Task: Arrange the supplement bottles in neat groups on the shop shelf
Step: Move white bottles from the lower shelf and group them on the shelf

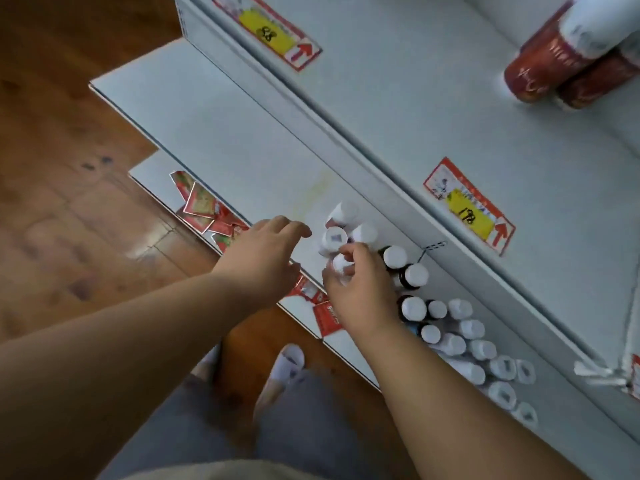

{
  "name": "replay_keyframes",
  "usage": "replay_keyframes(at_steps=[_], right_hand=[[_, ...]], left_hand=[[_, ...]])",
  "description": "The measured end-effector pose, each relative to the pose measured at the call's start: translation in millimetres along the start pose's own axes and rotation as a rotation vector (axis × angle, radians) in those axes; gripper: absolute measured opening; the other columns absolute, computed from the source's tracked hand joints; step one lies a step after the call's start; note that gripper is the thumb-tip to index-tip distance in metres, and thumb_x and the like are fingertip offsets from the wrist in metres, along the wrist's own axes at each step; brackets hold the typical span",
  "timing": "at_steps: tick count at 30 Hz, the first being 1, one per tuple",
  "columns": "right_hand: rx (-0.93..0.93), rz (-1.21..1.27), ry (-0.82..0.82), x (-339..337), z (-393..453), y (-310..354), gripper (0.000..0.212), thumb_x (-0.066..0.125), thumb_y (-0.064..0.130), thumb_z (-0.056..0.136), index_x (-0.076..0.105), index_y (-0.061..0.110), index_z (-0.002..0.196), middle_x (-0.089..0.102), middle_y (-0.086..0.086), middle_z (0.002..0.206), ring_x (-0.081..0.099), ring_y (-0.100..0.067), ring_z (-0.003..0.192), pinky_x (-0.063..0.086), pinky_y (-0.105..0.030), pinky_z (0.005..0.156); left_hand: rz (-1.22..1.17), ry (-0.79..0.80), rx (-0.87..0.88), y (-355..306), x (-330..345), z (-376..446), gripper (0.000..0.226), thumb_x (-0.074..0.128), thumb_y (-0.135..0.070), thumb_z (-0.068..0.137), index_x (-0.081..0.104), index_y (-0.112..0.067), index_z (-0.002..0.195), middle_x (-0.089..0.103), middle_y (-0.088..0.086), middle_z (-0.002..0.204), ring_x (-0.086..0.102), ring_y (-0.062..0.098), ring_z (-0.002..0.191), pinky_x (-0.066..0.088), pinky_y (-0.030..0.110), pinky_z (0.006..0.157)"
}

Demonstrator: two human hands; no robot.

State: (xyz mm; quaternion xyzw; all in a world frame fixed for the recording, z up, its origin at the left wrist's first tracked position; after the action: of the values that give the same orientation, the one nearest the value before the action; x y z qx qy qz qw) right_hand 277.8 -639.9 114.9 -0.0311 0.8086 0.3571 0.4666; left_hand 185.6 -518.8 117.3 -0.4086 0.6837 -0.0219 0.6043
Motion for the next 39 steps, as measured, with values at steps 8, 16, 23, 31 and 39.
replay_keyframes(at_steps=[8, 16, 23, 31, 39], right_hand=[[0.016, -0.390, 0.036, 78, 120, -70, 0.052, 0.066, 0.043, 0.085, 0.049, 0.026, 0.131, 0.055, -0.005, 0.124, 0.055, -0.030, 0.113, 0.049, -0.044, 0.095], [-0.083, -0.816, -0.060, 107, 151, -80, 0.055, 0.064, 0.030, 0.089, 0.038, 0.028, 0.137, 0.058, -0.004, 0.123, 0.050, -0.026, 0.115, 0.030, -0.039, 0.094], [-0.150, -0.696, -0.157, 90, 131, -63, 0.045, 0.064, 0.036, 0.090, 0.045, 0.026, 0.130, 0.059, -0.003, 0.122, 0.047, -0.026, 0.114, 0.032, -0.038, 0.092], [0.143, 0.378, 0.163, 77, 27, 1, 0.029, 0.070, 0.040, 0.084, 0.056, 0.038, 0.109, 0.065, 0.006, 0.106, 0.068, -0.011, 0.091, 0.061, -0.033, 0.073], [0.110, 0.681, 0.201, 19, -51, 111, 0.048, 0.066, 0.070, 0.070, 0.064, 0.031, 0.098, 0.072, -0.006, 0.098, 0.072, -0.025, 0.090, 0.060, -0.051, 0.078]], left_hand=[[-0.179, 0.033, -0.080, 52, 110, 58, 0.053, 0.063, -0.026, 0.093, 0.042, -0.031, 0.141, 0.050, -0.004, 0.140, 0.048, 0.020, 0.128, 0.047, 0.037, 0.104], [-0.236, 0.041, -0.125, 73, 149, 94, 0.052, 0.065, -0.028, 0.090, 0.045, -0.028, 0.139, 0.054, -0.002, 0.133, 0.054, 0.020, 0.118, 0.053, 0.038, 0.094], [-0.331, -0.006, -0.187, 83, 142, 95, 0.052, 0.065, -0.023, 0.091, 0.046, -0.027, 0.138, 0.053, -0.002, 0.132, 0.056, 0.019, 0.112, 0.055, 0.038, 0.092], [-0.492, 0.068, -0.273, 92, 59, -9, 0.068, 0.080, -0.014, 0.076, 0.049, -0.032, 0.134, 0.057, -0.006, 0.124, 0.061, 0.013, 0.107, 0.052, 0.022, 0.081], [-1.166, 0.139, -0.340, 61, -49, -119, 0.052, 0.073, -0.031, 0.074, 0.060, -0.019, 0.123, 0.072, 0.005, 0.108, 0.070, 0.020, 0.100, 0.056, 0.040, 0.092]])
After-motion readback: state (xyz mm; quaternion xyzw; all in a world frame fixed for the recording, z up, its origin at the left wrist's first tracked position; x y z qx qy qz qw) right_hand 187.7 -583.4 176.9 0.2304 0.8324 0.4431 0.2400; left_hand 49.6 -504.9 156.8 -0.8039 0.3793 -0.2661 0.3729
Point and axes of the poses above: each hand's wrist, its own z-axis towards the middle knuckle, its own x-axis out of the palm, y = z × x, the point moved 10 cm from there along z, towards the middle knuckle
